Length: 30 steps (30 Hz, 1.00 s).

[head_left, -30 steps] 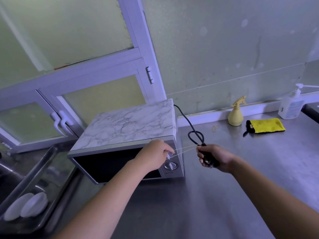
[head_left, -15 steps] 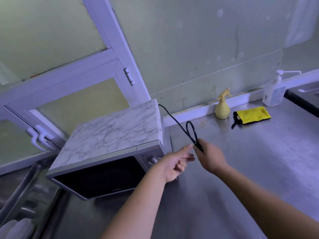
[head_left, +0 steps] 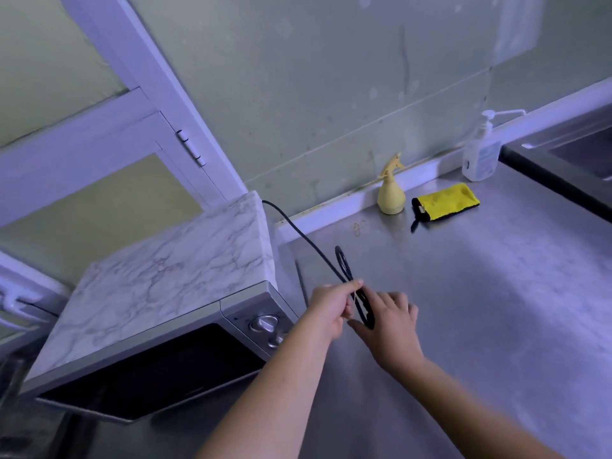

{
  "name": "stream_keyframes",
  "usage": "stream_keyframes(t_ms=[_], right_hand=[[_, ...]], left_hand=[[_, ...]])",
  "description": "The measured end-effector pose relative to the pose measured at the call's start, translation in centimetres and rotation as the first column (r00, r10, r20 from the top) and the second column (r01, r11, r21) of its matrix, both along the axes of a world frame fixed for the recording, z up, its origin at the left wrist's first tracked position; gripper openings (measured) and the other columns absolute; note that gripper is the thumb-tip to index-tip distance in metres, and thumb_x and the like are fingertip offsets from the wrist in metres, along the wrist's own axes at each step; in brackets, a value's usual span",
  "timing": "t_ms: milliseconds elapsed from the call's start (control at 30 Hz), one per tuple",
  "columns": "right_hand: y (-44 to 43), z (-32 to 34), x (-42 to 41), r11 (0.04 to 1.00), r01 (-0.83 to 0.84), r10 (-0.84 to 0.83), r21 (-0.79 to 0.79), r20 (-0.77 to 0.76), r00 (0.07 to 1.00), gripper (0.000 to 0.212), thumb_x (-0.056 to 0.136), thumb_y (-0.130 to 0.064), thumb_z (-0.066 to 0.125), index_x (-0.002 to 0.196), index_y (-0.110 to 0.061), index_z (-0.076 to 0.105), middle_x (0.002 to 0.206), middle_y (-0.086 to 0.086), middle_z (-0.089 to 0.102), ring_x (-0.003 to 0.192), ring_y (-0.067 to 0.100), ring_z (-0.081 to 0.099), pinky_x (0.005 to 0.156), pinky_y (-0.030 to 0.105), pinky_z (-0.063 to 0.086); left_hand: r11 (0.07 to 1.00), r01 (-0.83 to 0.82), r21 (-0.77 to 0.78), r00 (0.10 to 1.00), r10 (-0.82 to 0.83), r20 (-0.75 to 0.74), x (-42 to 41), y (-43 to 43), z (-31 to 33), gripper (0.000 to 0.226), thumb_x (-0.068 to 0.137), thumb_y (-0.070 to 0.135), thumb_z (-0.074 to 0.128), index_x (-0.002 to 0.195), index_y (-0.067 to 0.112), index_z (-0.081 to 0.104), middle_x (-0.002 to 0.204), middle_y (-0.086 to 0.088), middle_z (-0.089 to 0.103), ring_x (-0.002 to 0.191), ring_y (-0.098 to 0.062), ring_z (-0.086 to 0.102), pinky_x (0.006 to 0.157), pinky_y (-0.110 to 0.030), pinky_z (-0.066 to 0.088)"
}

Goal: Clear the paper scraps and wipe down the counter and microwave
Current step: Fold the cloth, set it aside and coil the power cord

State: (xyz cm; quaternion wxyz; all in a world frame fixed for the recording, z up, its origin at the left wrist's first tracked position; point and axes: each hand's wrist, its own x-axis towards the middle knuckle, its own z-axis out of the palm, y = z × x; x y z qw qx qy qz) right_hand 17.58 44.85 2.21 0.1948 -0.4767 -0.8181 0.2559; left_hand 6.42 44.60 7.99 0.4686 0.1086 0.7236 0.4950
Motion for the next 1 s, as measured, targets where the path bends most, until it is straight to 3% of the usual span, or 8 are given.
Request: stream_keyframes(t_ms=[100, 200, 267, 367, 500, 633, 833, 1000], right_hand=[[-2.2, 0.3, 1.1, 0.991, 0.108, -0.118, -0.076, -0.151, 0.981, 0.062, 0.088, -0.046, 0.067, 0.144, -0.033, 0.043, 0.126, -0.010, 0.050, 0.120, 0.019, 0.036, 0.096, 0.034, 0.027], [-4.8, 1.4, 2.1, 0.971, 0.221, -0.237, -0.093, -0.501, 0.832, 0.026, 0.085, -0.024, 0.062, 0.110, -0.029, 0.068, 0.094, -0.018, 0.059, 0.096, 0.012, 0.048, 0.080, 0.029, 0.035], [-5.6, 2.7, 1.9, 0.917, 0.071, -0.332, -0.393, -0.652, 0.681, 0.029, 0.082, -0.019, 0.056, 0.104, -0.029, 0.071, 0.079, -0.017, 0.064, 0.080, 0.005, 0.055, 0.069, 0.019, 0.042], [-4.8, 4.6, 0.9, 0.562, -0.268, -0.525, -0.783, -0.588, 0.616, 0.040, 0.086, -0.007, 0.057, 0.118, -0.029, 0.068, 0.098, -0.009, 0.073, 0.091, 0.011, 0.065, 0.082, 0.028, 0.054], [-4.5, 4.9, 0.7, 0.381, -0.486, -0.501, -0.787, -0.617, 0.607, 0.051, 0.084, -0.006, 0.052, 0.120, -0.038, 0.067, 0.101, 0.000, 0.072, 0.095, 0.016, 0.065, 0.094, 0.045, 0.053], [-5.1, 4.6, 0.4, 0.261, -0.635, -0.540, -0.727, -0.656, 0.528, 0.030, 0.079, -0.005, 0.048, 0.098, -0.020, 0.064, 0.095, 0.005, 0.062, 0.088, 0.018, 0.060, 0.089, 0.045, 0.051], [-6.8, 4.7, 0.4, 0.414, -0.535, -0.731, -0.737, -0.619, 0.288, 0.025, 0.084, 0.008, 0.050, 0.075, -0.016, 0.052, 0.074, 0.004, 0.055, 0.076, 0.017, 0.057, 0.080, 0.037, 0.046], [-7.4, 4.7, 1.4, 0.385, -0.603, -0.767, -0.699, -0.606, 0.213, 0.017, 0.075, -0.001, 0.062, 0.071, -0.015, 0.052, 0.066, 0.003, 0.050, 0.053, 0.018, 0.048, 0.066, 0.033, 0.046]], left_hand=[[1.000, 0.007, -0.026, 0.999, -0.007, 0.034, -0.1, 0.1, -0.5, 0.011, 0.088, 0.009, 0.070, 0.080, 0.004, 0.065, 0.048, 0.002, 0.037, 0.034, -0.005, 0.030, 0.036, -0.014, 0.025], [0.999, 0.003, -0.032, 0.999, -0.002, 0.035, 0.0, 0.0, -0.5, 0.008, 0.090, 0.008, 0.064, 0.083, 0.004, 0.065, 0.046, 0.004, 0.035, 0.032, -0.004, 0.028, 0.036, -0.013, 0.024], [0.999, 0.012, -0.041, 1.000, -0.011, 0.018, 0.0, 0.0, -0.5, 0.011, 0.092, 0.009, 0.062, 0.082, 0.004, 0.065, 0.047, 0.003, 0.032, 0.033, -0.005, 0.028, 0.035, -0.013, 0.025], [0.999, 0.010, -0.049, 0.999, -0.008, 0.036, 0.0, -0.4, -0.4, 0.013, 0.093, 0.012, 0.061, 0.084, 0.004, 0.065, 0.046, 0.004, 0.036, 0.033, -0.003, 0.030, 0.033, -0.013, 0.025], [0.997, 0.051, -0.059, 0.998, -0.049, 0.040, -0.5, -1.9, -0.3, 0.015, 0.094, 0.017, 0.062, 0.083, 0.008, 0.066, 0.041, 0.009, 0.038, 0.034, -0.002, 0.033, 0.032, -0.014, 0.023], [0.990, 0.122, -0.075, 0.992, -0.121, 0.021, -1.4, -3.3, -0.1, 0.013, 0.093, 0.025, 0.064, 0.086, 0.014, 0.065, 0.043, 0.007, 0.036, 0.034, -0.007, 0.031, 0.037, -0.013, 0.023], [0.998, 0.060, -0.017, 0.992, -0.062, -0.114, -1.8, -4.6, 0.1, 0.017, 0.085, 0.030, 0.077, 0.090, 0.016, 0.069, 0.088, -0.004, 0.065, 0.080, -0.018, 0.052, 0.060, -0.025, 0.038], [0.994, -0.040, 0.105, 0.999, 0.041, -0.007, -0.3, -4.3, 0.2, 0.014, 0.091, 0.026, 0.070, 0.084, 0.013, 0.068, 0.083, -0.006, 0.068, 0.072, -0.022, 0.062, 0.062, -0.024, 0.049]])
